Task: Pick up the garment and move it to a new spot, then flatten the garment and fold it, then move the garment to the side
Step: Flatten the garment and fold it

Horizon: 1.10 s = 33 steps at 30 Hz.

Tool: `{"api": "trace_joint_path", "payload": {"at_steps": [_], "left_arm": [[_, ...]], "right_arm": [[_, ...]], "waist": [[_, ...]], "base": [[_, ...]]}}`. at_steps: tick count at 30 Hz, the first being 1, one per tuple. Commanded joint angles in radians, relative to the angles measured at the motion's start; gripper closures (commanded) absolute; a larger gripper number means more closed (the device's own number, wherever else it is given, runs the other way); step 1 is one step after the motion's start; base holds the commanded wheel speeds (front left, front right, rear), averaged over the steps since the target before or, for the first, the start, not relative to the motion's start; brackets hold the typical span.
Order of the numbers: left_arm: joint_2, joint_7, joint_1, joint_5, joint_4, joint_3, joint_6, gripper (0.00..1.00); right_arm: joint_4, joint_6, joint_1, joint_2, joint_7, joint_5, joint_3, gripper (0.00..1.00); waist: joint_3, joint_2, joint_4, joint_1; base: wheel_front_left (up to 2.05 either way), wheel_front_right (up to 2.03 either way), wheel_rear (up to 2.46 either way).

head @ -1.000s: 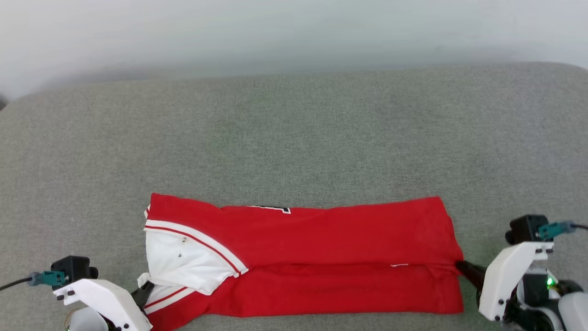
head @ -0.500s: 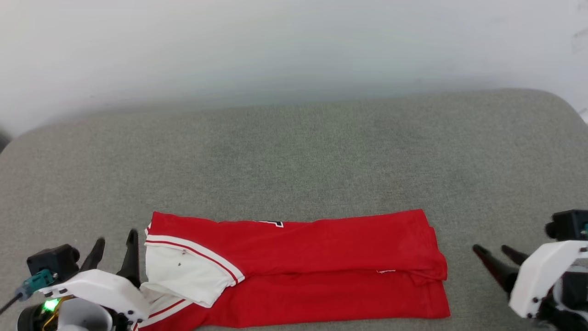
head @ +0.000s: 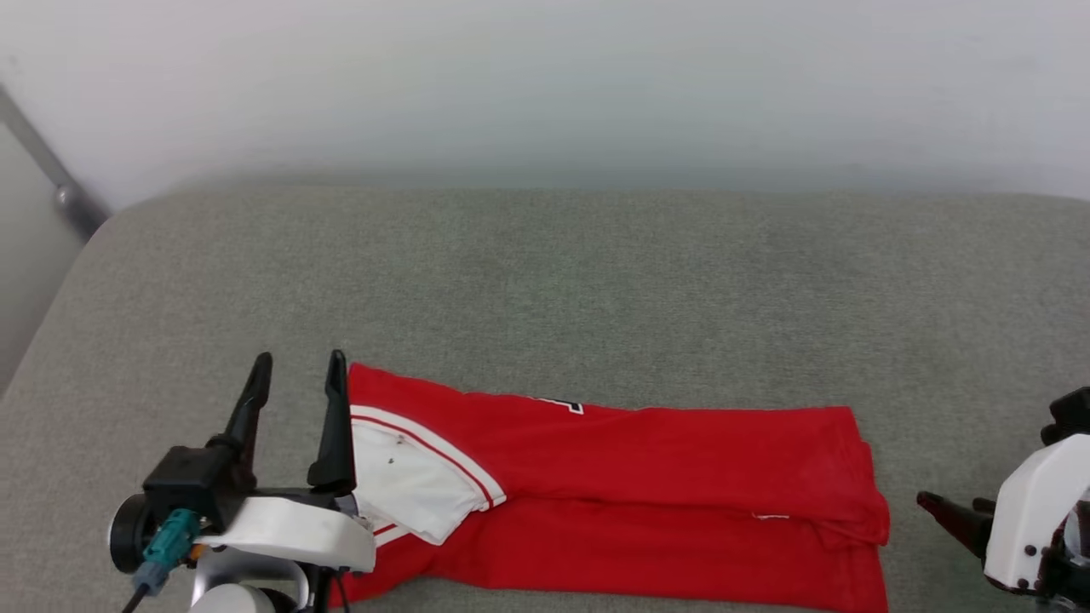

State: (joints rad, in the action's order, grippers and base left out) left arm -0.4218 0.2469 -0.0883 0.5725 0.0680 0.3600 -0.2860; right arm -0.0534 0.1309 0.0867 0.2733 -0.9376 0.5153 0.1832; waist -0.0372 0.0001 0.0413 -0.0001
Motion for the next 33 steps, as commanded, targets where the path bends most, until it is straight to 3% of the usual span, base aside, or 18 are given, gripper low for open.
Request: {"api": "trace_joint_path", "payload": {"at_steps": [1,7,18,19,20,21,33], "left_arm": [[0.015,0.005,-0.019,-0.019,0.011,0.017,-0.004,0.00],[0.038,0.008,-0.044,-0.044,0.019,0.048,0.005,0.00],[0.065,0.012,-0.081,-0.048,-0.009,0.065,0.019,0.00],[0.065,0.012,-0.079,-0.047,-0.011,0.064,0.019,0.00],[0.064,0.012,-0.078,-0.048,-0.011,0.063,0.019,0.00],[0.062,0.013,-0.076,-0.049,-0.012,0.062,0.018,0.00],[0.017,-0.028,-0.041,-0.070,0.003,0.060,-0.020,0.00]], "right_arm": [[-0.016,0.000,0.024,-0.021,-0.022,-0.015,-0.001,0.00],[-0.076,0.000,0.064,-0.064,-0.068,-0.049,-0.004,0.00],[-0.310,-0.001,0.062,-0.165,-0.091,-0.056,0.004,0.00],[-0.319,0.000,0.061,-0.173,-0.093,-0.048,-0.003,0.53],[-0.322,0.000,0.063,-0.177,-0.092,-0.043,-0.013,0.87],[-0.319,0.000,0.066,-0.177,-0.091,-0.038,-0.023,1.00],[-0.163,0.000,0.136,-0.049,-0.039,0.000,-0.104,1.00]], "waist": [[-0.038,-0.0001,0.042,0.0001],[-0.090,-0.0001,0.085,0.0001],[-0.125,-0.0001,0.127,0.0001],[-0.125,-0.0001,0.127,0.0001],[-0.124,-0.0001,0.126,0.0001],[-0.122,-0.0001,0.125,0.0001],[-0.073,-0.0001,0.076,0.0001]], "base": [[0.00,0.00,0.00],[0.00,0.00,0.00],[0.00,0.00,0.00],[0.00,0.00,0.00],[0.00,0.00,0.00],[0.00,0.00,0.00],[0.00,0.00,0.00]]}}
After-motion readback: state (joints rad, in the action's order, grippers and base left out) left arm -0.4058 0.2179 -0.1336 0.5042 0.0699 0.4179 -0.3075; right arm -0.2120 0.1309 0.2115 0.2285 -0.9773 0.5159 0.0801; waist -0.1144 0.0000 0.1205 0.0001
